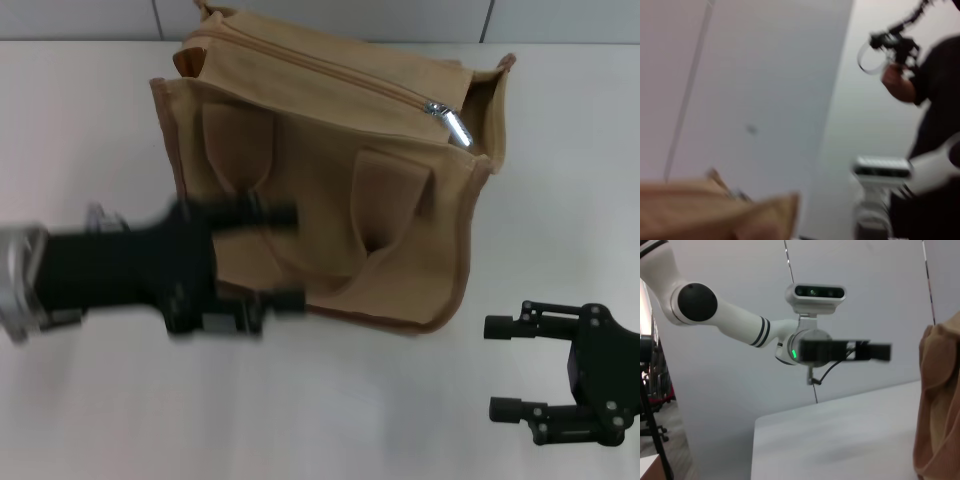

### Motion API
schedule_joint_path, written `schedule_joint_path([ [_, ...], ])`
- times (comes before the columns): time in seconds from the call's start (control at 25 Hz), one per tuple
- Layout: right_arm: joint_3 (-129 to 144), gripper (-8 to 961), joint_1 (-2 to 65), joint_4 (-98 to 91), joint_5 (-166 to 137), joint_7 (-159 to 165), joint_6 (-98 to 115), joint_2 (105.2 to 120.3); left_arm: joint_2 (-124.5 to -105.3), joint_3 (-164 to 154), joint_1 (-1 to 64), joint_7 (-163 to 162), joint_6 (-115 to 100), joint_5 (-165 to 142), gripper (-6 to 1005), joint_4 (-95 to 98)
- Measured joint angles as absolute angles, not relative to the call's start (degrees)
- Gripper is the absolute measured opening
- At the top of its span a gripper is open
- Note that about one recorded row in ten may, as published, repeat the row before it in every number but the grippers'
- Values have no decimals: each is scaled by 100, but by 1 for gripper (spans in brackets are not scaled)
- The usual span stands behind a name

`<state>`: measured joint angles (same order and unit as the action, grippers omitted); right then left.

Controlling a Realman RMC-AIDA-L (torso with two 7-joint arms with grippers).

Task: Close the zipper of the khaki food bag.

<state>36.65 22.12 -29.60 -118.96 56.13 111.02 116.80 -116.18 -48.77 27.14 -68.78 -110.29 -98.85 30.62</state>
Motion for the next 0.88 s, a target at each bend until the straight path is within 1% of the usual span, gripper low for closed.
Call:
schedule_joint_path([
  [0.2, 3665, 753, 2260, -2853, -11970, 5590, 11075, 11680, -11718, -5079, 2528, -6052, -10859, -10411, 827, 2626],
  [0.32, 3666, 753, 2270, -2804, -12024, 5554, 10989, 11689, -11722, -5080, 2497, -5661, -10601, -10632, 826, 2284],
  [0.6, 3675, 753, 2403, -2727, -12301, 5533, 10685, 11812, -11754, -5103, 2423, -5408, -10022, -10797, 825, 2010],
  [0.88, 3673, 753, 2454, -2681, -12361, 5479, 10581, 11830, -11746, -5110, 2424, -5425, -10010, -10803, 825, 2002],
])
